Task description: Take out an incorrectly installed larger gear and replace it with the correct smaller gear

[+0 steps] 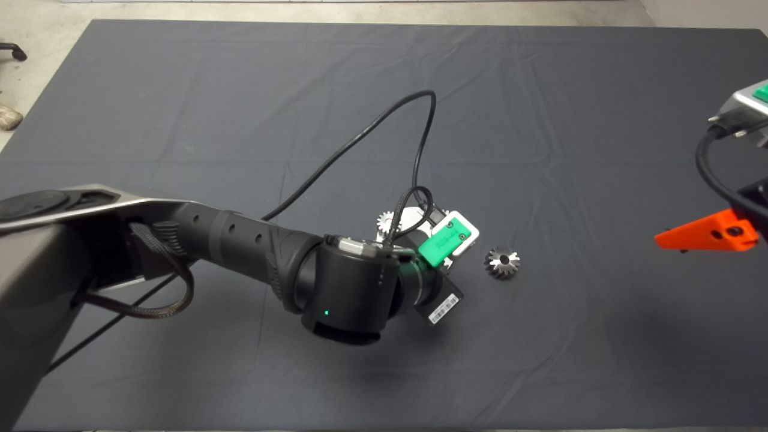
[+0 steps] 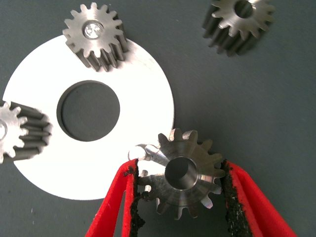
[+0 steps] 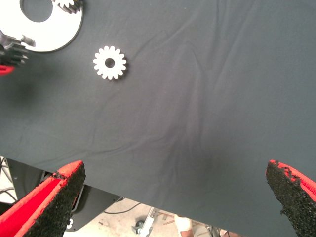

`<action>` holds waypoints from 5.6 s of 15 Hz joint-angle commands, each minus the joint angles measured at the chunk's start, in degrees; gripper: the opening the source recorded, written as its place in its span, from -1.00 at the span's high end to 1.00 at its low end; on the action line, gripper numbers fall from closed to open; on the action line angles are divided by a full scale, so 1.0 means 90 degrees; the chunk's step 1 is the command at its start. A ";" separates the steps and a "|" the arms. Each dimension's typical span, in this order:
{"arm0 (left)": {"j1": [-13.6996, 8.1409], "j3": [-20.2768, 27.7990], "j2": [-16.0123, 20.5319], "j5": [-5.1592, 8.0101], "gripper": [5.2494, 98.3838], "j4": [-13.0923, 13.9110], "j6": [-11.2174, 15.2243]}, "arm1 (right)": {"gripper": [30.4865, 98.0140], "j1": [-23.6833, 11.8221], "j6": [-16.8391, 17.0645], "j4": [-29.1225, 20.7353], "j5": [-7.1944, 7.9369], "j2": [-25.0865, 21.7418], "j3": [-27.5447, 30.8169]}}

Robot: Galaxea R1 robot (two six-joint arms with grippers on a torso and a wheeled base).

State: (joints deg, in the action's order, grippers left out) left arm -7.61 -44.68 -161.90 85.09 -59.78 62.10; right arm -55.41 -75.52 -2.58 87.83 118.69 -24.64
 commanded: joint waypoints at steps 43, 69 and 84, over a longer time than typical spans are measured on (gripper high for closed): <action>-0.0102 -0.0258 -0.0141 -0.0001 0.37 -0.0174 -0.0314 | -0.96 -0.0114 -0.0046 -0.0182 0.0319 0.0012 0.0063; -0.0073 -0.0317 0.0054 -0.0023 0.37 -0.0164 -0.0289 | -0.96 -0.0114 -0.0046 -0.0182 0.0319 0.0021 0.0073; -0.0065 -0.0307 0.0023 -0.0040 0.38 -0.0418 0.0083 | -0.96 -0.0114 -0.0046 -0.0182 0.0309 0.0041 0.0073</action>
State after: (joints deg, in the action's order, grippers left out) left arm -7.46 -48.56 -161.61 84.64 -60.75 62.56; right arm -55.41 -75.52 -2.58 87.71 118.74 -24.31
